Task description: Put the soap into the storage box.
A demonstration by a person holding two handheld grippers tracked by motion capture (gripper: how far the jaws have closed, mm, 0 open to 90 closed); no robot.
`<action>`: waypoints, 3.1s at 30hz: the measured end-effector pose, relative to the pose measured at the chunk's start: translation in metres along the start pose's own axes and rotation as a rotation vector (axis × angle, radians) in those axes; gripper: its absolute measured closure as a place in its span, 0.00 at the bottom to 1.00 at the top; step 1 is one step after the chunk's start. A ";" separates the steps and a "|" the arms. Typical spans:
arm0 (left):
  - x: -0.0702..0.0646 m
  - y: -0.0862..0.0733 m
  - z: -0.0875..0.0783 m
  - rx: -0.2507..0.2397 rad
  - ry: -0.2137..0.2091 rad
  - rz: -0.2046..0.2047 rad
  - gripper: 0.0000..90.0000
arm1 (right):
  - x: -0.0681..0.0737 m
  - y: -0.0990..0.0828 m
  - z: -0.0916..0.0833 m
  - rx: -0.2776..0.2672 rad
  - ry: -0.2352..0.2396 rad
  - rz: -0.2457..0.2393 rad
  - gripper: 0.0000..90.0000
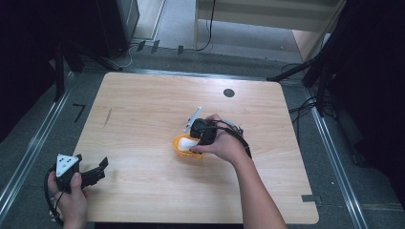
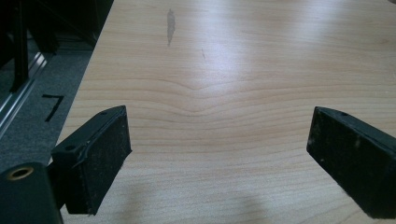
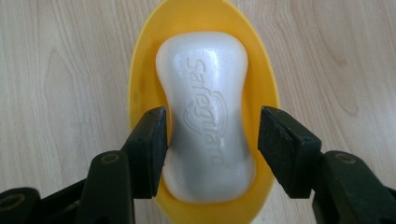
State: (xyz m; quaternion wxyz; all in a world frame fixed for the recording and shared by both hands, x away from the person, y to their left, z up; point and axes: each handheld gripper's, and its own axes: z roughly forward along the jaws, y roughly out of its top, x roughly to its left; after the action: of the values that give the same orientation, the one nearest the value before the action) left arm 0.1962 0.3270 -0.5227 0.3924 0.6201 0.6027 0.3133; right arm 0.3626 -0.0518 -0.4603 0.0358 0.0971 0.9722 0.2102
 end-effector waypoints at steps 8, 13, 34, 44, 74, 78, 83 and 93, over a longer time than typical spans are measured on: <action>-0.001 0.000 0.000 0.000 0.003 0.003 0.08 | -0.002 -0.017 -0.015 -0.045 -0.022 0.043 0.49; -0.001 0.000 0.000 0.000 0.005 0.006 0.08 | -0.003 -0.030 -0.025 -0.073 -0.035 0.075 0.49; -0.002 0.000 0.000 0.004 0.003 0.015 0.08 | -0.006 -0.086 -0.040 -0.101 -0.071 0.183 0.44; -0.002 0.000 0.000 0.001 0.005 0.016 0.08 | -0.005 -0.111 -0.039 -0.107 -0.083 0.236 0.40; -0.002 0.000 0.000 0.000 0.007 0.017 0.08 | 0.014 -0.183 -0.045 -0.215 -0.220 0.426 0.15; -0.002 0.000 0.000 0.001 0.007 0.017 0.08 | 0.018 -0.193 -0.046 -0.237 -0.238 0.458 0.11; -0.002 0.000 0.000 0.000 0.007 0.017 0.08 | 0.022 -0.206 -0.048 -0.263 -0.250 0.491 0.08; -0.002 0.000 0.000 0.000 0.009 0.020 0.08 | 0.033 -0.231 -0.050 -0.315 -0.270 0.547 0.02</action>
State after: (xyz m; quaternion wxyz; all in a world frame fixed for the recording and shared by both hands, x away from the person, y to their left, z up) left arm 0.1956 0.3247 -0.5226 0.3868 0.6246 0.5983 0.3199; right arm 0.2849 -0.2718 -0.5119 0.1208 0.3746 0.8522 0.3447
